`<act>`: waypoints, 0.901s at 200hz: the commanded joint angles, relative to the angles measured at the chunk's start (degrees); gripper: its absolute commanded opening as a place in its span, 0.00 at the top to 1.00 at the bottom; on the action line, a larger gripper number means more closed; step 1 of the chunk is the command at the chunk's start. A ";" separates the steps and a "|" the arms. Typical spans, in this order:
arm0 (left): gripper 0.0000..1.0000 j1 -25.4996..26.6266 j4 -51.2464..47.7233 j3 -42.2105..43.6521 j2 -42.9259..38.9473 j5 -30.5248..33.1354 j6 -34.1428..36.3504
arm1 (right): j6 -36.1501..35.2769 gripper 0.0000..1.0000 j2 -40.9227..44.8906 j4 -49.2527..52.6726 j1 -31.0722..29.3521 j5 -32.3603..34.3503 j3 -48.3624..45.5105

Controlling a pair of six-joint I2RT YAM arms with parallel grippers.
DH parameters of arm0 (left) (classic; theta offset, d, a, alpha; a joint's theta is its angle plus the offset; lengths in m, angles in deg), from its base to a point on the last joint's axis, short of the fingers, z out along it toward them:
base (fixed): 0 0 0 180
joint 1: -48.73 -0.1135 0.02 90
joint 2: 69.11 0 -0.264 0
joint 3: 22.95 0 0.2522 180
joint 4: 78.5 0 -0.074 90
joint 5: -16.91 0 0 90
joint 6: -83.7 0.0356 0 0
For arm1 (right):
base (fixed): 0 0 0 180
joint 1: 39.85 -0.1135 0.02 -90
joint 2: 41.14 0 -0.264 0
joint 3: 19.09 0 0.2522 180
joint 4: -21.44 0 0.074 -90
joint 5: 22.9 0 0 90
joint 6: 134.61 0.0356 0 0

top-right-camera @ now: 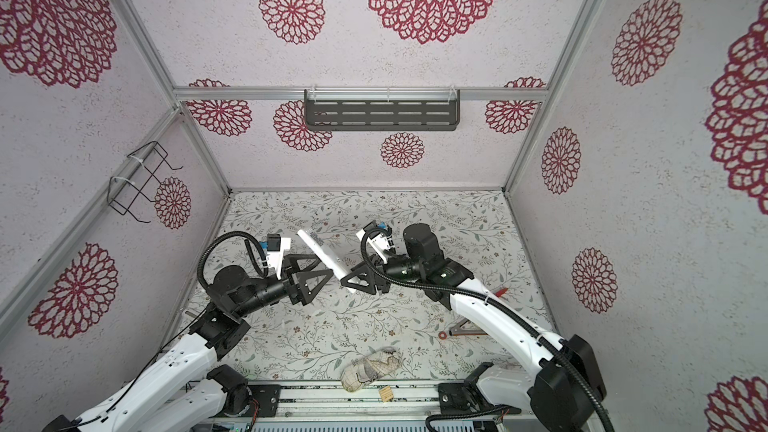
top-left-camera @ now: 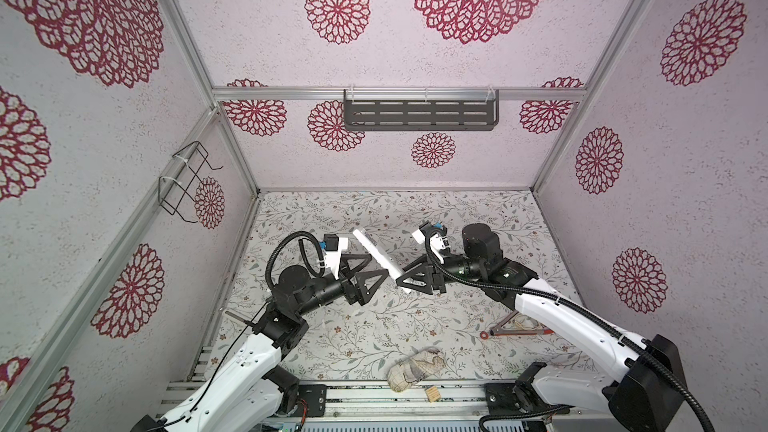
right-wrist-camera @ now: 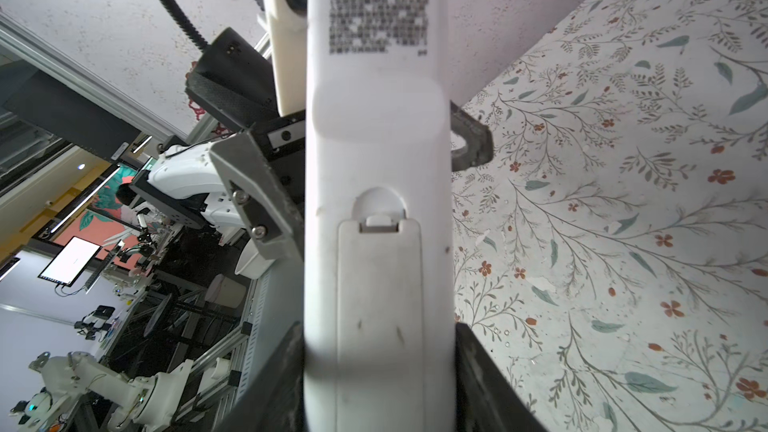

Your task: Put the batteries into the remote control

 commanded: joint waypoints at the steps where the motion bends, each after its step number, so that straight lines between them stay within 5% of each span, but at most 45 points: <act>1: 0.02 -0.49 8.41 -2.55 1.51 -3.37 -1.91 | 3.84 0.71 1.80 -8.30 0.18 -4.49 -0.76; 84: 0.03 -1.78 22.49 -3.51 5.64 -9.86 -8.64 | 9.10 0.72 1.49 -17.96 0.20 -6.99 -3.64; 180: 0.59 -2.23 20.88 -3.86 7.30 -9.95 -8.00 | 8.19 0.67 -0.56 -18.78 0.42 -6.58 -4.69</act>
